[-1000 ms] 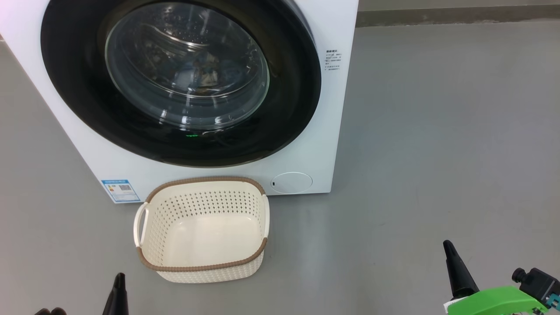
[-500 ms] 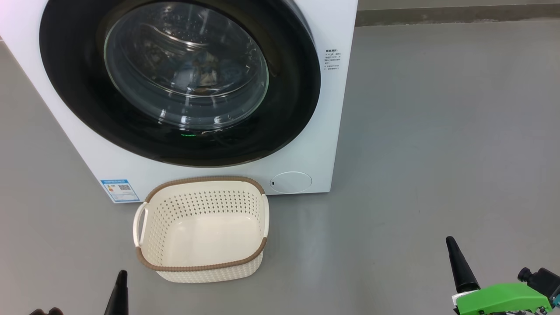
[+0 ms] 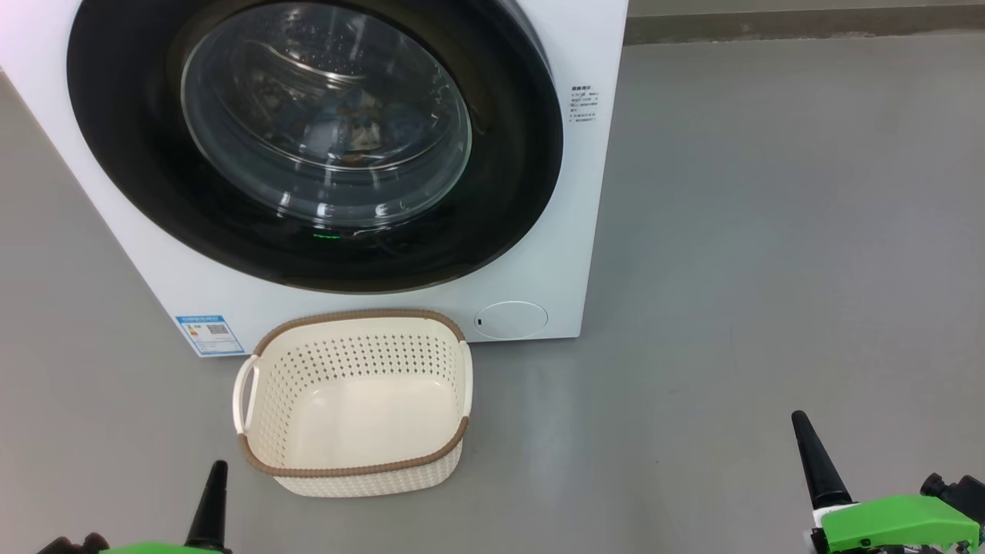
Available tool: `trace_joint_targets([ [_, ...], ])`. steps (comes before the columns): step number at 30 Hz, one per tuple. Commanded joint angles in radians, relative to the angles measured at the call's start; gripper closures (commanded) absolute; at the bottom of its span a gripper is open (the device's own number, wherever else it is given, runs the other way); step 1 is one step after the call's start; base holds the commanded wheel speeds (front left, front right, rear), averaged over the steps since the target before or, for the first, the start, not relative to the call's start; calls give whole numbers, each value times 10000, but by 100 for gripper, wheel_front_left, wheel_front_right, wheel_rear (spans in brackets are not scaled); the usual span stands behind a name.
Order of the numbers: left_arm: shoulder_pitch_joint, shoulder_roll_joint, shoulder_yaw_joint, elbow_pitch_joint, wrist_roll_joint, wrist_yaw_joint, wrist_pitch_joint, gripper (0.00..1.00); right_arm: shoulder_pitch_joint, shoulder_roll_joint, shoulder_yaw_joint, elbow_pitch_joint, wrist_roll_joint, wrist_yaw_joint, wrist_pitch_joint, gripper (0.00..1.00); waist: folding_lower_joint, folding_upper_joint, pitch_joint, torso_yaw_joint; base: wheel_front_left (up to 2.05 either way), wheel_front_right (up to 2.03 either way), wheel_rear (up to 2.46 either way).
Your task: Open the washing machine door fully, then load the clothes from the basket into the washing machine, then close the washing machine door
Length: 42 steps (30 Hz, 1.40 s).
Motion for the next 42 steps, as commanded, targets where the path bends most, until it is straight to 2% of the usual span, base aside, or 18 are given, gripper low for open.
trace_joint_targets([
  [1,-504,208,281,-178,-347,-98,89,100,-450,-51,133,-303,406,-42,99,100,0,-1,2,-2,0,0,0],
  [33,-1109,252,487,124,-4102,-328,1027,100,-651,-56,-118,-397,4024,-57,1045,100,0,-1,41,-40,0,0,0],
  [42,-1110,252,487,124,-4106,-328,1028,100,-651,-56,-118,-397,4027,-57,1046,100,0,-1,41,-40,0,0,0],
])
